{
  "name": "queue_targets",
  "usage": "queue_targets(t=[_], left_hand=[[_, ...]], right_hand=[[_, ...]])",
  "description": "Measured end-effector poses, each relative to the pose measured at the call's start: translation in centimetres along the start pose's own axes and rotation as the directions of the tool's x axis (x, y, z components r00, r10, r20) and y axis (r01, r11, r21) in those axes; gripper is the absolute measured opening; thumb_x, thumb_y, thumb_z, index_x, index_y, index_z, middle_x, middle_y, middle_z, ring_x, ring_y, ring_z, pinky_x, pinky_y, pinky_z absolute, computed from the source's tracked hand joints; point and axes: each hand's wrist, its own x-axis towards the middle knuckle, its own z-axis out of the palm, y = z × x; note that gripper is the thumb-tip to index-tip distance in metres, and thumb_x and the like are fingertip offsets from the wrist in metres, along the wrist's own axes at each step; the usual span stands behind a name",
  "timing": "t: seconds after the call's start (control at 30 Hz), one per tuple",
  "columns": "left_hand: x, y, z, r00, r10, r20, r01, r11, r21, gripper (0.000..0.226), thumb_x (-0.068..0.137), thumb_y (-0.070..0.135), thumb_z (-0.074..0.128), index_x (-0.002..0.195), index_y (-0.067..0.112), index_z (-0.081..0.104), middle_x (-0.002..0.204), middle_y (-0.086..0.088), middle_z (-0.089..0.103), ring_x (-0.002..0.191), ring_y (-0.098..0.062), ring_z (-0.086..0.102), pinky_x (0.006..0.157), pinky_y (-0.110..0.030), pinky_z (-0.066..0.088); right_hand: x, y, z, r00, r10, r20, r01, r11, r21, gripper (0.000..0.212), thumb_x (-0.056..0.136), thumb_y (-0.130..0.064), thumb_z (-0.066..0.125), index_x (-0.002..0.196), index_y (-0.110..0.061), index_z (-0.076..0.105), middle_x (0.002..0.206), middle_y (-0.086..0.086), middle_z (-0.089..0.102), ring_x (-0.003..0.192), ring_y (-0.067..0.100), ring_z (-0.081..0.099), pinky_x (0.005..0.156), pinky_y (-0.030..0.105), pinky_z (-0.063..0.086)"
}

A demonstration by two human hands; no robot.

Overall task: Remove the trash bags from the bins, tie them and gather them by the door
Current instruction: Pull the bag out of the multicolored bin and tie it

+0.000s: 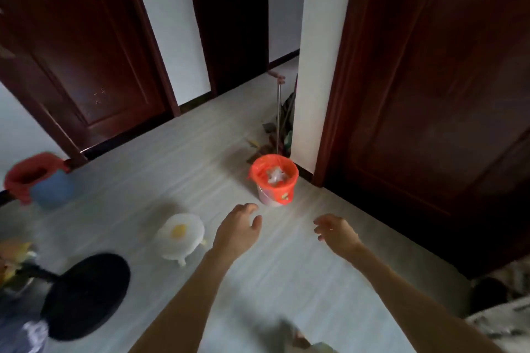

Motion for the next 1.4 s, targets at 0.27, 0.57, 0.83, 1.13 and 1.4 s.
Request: queue_targets(t=[0.27,0.57,0.83,1.13,1.4], left_hand=[[28.7,-1.5,-3.7,0.998,0.059,0.004,-0.059,0.998,-0.018,0.024,0.090,0.015,0.049,0.110,0.006,0.060,0.111,-0.016,0.064,0.106,-0.029,0.059,0.087,-0.033,0.045],[51.4,-4.1,-8.9,0.987,0.093,0.130,-0.097,0.995,0.023,0.032,0.091,0.016,0.050,0.121,0.004,0.055,0.119,-0.016,0.062,0.112,-0.026,0.056,0.093,-0.029,0.039],[72.9,-6.4,-2.7,0.833,0.238,0.499,-0.315,0.946,0.074,0.030,0.090,0.015,0.047,0.117,0.008,0.058,0.120,-0.014,0.062,0.110,-0.026,0.059,0.093,-0.033,0.045],[83.2,-11.3,6.6,0.677,0.240,0.696,-0.357,0.934,0.026,0.029,0.088,0.008,0.050,0.116,0.005,0.057,0.113,-0.018,0.064,0.101,-0.030,0.062,0.090,-0.035,0.048],[81.0,-22.9,17.3,0.724,0.114,0.680,-0.220,0.973,0.071,0.040,0.087,0.011,0.051,0.128,0.006,0.047,0.129,-0.016,0.052,0.114,-0.031,0.055,0.097,-0.039,0.044]], right_hand=[[28.0,-8.6,0.3,0.999,0.042,0.010,-0.042,0.999,0.000,0.028,0.094,-0.013,0.042,0.116,-0.003,0.057,0.101,0.010,0.059,0.089,0.018,0.051,0.072,0.021,0.043],[46.9,-16.8,-0.2,0.981,0.196,0.005,-0.196,0.976,0.098,0.022,0.095,-0.012,0.040,0.105,-0.012,0.059,0.097,0.004,0.053,0.082,0.013,0.050,0.059,0.008,0.036],[60.2,-15.2,4.1,0.803,0.564,-0.194,-0.465,0.796,0.388,0.027,0.093,-0.010,0.041,0.111,0.000,0.058,0.101,0.016,0.061,0.089,0.023,0.055,0.075,0.027,0.046],[65.5,-9.9,14.1,0.467,0.844,-0.263,-0.502,0.498,0.707,0.029,0.075,0.010,0.043,0.072,-0.014,0.059,0.085,0.026,0.064,0.086,0.041,0.063,0.080,0.051,0.050],[67.0,-0.6,25.1,0.353,0.861,-0.367,-0.527,0.507,0.682,0.033,0.085,0.005,0.041,0.114,0.002,0.055,0.106,0.026,0.064,0.100,0.038,0.060,0.079,0.036,0.045]])
